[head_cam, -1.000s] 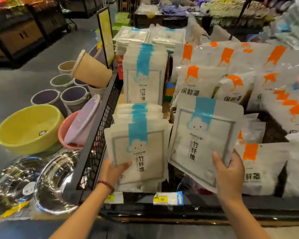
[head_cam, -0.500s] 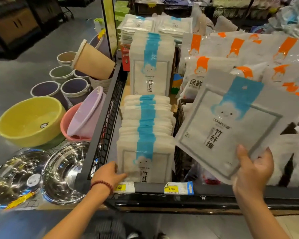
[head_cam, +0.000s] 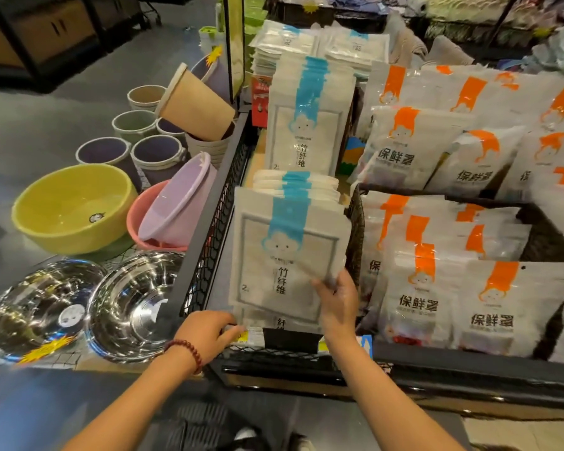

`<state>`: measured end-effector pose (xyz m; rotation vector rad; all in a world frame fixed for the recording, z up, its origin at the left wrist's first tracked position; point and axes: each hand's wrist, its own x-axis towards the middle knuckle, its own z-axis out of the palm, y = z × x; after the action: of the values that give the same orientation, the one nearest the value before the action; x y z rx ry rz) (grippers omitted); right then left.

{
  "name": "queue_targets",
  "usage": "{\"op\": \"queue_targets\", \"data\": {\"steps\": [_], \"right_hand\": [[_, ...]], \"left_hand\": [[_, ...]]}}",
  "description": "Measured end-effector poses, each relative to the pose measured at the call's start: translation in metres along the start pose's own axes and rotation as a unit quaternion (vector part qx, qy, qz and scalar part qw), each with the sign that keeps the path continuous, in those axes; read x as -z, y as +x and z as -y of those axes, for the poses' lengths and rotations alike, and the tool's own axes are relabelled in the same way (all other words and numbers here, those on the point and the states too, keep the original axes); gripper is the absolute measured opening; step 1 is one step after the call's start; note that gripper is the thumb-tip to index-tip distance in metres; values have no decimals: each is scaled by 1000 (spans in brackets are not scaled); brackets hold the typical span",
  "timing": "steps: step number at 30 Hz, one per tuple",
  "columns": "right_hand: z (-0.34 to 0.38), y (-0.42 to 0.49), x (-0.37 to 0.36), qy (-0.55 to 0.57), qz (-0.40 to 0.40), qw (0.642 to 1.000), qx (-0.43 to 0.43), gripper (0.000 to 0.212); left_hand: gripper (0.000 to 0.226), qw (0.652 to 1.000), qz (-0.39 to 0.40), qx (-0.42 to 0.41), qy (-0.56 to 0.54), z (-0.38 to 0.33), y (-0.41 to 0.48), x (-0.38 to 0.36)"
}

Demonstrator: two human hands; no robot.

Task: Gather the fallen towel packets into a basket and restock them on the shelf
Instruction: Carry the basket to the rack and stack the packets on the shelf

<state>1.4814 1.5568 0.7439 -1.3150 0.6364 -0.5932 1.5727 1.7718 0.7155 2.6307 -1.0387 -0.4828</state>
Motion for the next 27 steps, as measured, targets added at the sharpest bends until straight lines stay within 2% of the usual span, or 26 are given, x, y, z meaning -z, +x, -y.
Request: {"op": "queue_targets", "data": {"steps": [3,4,6,8,10,11,13,15,17,20,24,27], "right_hand": [[-18,-7,7,-181,-22,983,18,22],[-22,-9,12,-239,-15,970,32,15],[-29,-12,22,-366,9,930,41,15],[-33,-13,32,-457,14,890,-6,21],[-31,-13,37,-494,-4,868,-57,30],[-28,-10,38,-491,-15,869,-68,37],[-21,-1,38,-434,-23,896,-96,57],[-17,4,35,-367,19,923,-112,63],[-19,6,32,-351,66,928,-110,69],[-26,14,31,-288,72,942,-159,83],[-31,31,34,-194,115,941,-253,103],[-37,38,37,-184,139,932,-280,105]], "left_hand": [[39,1000,-10,-5,1,0,-1,-1],[39,1000,-13,-7,5,0,-1,0],[37,1000,-16,-9,11,0,-2,0],[36,1000,-4,-2,8,0,-3,-1],[32,999,2,28,-14,0,-3,-2],[31,997,-8,58,-45,-1,-2,-2],[39,984,-49,127,-115,-3,2,1],[63,969,-65,170,-169,-1,14,5],[88,959,-35,182,-214,0,29,10],[115,936,41,176,-301,-5,50,20],[99,903,119,140,-389,-18,69,18],[102,881,97,165,-433,-27,80,13]]}}
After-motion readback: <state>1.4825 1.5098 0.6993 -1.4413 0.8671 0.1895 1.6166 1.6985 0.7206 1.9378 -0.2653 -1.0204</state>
